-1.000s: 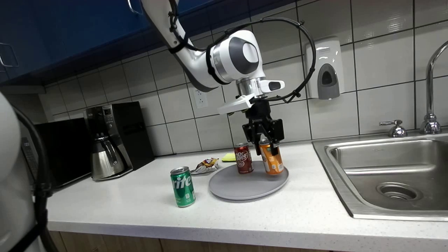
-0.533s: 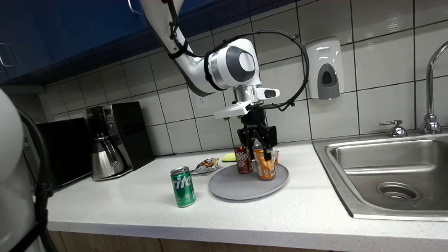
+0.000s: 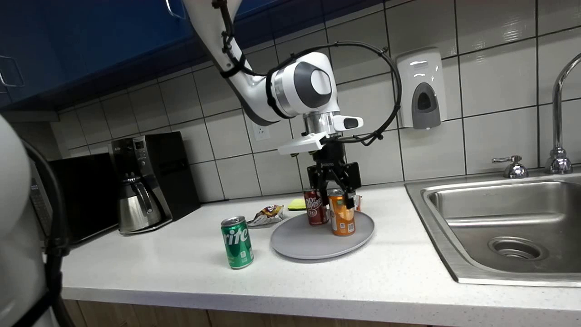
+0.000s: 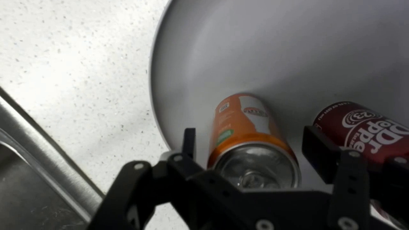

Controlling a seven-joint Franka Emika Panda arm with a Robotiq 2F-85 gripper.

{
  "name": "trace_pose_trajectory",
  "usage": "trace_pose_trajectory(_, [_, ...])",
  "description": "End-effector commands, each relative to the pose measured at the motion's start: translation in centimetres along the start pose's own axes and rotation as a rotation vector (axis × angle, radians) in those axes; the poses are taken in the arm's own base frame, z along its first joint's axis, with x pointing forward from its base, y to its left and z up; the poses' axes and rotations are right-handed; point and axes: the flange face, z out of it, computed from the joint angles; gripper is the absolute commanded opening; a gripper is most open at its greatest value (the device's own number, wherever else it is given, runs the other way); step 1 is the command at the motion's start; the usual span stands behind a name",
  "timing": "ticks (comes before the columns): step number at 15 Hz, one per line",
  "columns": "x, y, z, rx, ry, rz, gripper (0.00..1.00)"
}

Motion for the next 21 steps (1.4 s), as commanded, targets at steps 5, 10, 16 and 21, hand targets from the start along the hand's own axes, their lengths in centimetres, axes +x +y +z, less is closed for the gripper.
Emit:
trace_pose_trajectory(5, [-1.1,-0.7,-3.4,0.024,0.045,-0.049,1.0])
trace_pose_trajectory(10, [-3.0,-2.5,-4.8,0.032,0.059,-0.098,1.0])
trace_pose_trajectory(16, [-5.5,-6.0,-5.5,0.037,0.056,-0.192,1.0])
trace_pose_trajectory(21, [-7.3,-8.9,-5.4,0.018,0.037,-0.308,1.0])
